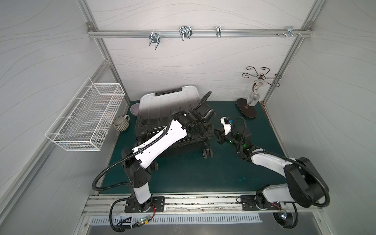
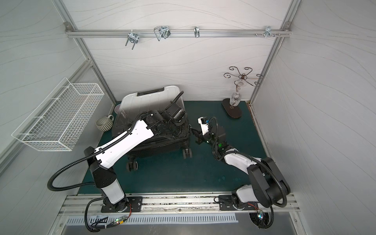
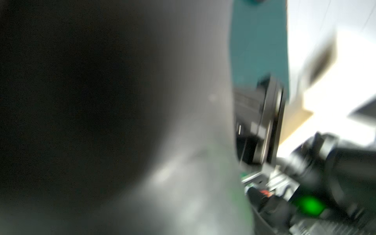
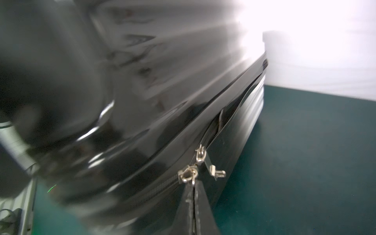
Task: Close the suitcase zippers
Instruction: Zip the zipper on the suitcase.
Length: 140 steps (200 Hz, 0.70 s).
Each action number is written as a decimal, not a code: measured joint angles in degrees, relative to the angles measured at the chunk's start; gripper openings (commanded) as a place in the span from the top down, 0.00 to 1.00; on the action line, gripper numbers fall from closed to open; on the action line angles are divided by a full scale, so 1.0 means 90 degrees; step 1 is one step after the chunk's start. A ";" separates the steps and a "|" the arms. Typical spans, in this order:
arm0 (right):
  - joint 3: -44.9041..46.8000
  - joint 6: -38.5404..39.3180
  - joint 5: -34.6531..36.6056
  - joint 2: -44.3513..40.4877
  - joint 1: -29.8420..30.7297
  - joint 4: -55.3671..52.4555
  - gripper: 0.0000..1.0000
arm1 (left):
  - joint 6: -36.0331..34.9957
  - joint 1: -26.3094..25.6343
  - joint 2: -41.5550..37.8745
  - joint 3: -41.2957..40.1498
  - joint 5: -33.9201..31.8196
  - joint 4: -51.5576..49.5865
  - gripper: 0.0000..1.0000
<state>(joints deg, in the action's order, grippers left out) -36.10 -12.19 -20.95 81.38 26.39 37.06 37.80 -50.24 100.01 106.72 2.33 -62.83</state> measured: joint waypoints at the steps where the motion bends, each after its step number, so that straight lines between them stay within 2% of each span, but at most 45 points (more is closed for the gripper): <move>1: -0.0036 -0.0015 -0.0041 0.0036 -0.0034 -0.0036 1.00 | -0.0022 -0.0007 0.0000 -0.0007 -0.0005 -0.0002 1.00; 30: -0.0447 -0.0129 -0.0719 0.0330 -0.0600 -0.1032 1.00 | -0.0935 -0.0304 0.0015 -0.0503 -0.0197 0.0153 1.00; 57: -0.0138 -0.0058 -0.0721 0.0019 -0.0964 -0.1787 1.00 | -0.1484 -0.0510 0.0250 -0.0826 -0.0294 0.0595 1.00; 67: -0.0063 0.0005 -0.0748 -0.0092 -0.1105 -0.2018 0.77 | -0.1528 -0.0639 0.0357 -0.0826 -0.0338 0.0777 0.99; 77: -0.0102 0.0068 -0.0665 -0.0151 -0.1275 -0.2273 0.66 | -0.1486 -0.0746 0.0425 -0.0826 -0.0338 0.0979 0.87; 100: -0.0355 0.0350 -0.0401 -0.0226 -0.1634 -0.3094 0.34 | -0.1258 -0.0918 0.0466 -0.0828 -0.0423 0.1294 0.46; 108: -0.0430 0.0449 -0.0090 -0.0338 -0.1700 -0.3322 0.27 | -0.1188 -0.0950 0.0461 -0.0838 -0.0483 0.1331 0.25; 115: -0.0481 0.0515 0.0126 -0.0469 -0.1746 -0.3461 0.19 | -0.1144 -0.0998 0.0432 -0.0850 -0.0486 0.1307 0.03; 126: -0.0534 0.0639 0.0636 -0.0811 -0.1768 -0.3742 0.12 | -0.1149 -0.1129 0.0318 -0.0886 -0.0554 0.1253 0.01; 140: -0.0566 0.0767 0.1219 -0.1370 -0.1834 -0.4087 0.07 | -0.1127 -0.1277 0.0024 -0.0884 -0.0741 0.1134 0.01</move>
<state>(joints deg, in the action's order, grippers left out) -41.19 -5.28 -9.98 69.06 9.89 0.27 27.66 -61.73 100.22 98.76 -4.34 -52.62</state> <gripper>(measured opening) 0.894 0.987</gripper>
